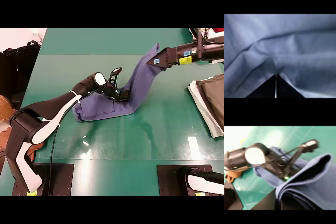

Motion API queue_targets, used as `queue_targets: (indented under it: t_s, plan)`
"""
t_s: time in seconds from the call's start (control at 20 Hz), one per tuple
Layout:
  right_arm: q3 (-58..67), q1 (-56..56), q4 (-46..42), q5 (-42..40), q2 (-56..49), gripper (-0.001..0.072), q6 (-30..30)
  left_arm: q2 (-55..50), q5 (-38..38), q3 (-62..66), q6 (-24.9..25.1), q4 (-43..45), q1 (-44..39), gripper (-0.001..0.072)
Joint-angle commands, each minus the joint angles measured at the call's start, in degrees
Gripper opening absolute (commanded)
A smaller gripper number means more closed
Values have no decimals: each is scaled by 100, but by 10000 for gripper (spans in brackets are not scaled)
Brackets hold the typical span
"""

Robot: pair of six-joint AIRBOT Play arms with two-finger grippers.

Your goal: Fold the shirts.

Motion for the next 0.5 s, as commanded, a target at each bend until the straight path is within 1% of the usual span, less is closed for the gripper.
queue_targets:
  t_s: [0.0, 0.15, 0.25, 0.35, 0.45]
  plan:
    - [63, 343, -4, -63, 11, 14, 15, 74, -256, 243, 17, 92, 173, 25]
    - [63, 588, 2, -146, -37, 14, 15, 529, -645, 446, 20, 520, 695, 25]
    - [63, 988, 22, -332, -179, 14, 15, 955, -933, 562, 17, 957, 1207, 25]
    - [66, 1606, 17, -811, -428, 14, 15, 1399, -1263, 678, 20, 1318, 1770, 26]
    - [81, 2312, 15, -1593, -769, 16, 9, 1871, -1561, 758, 22, 1561, 2376, 26]
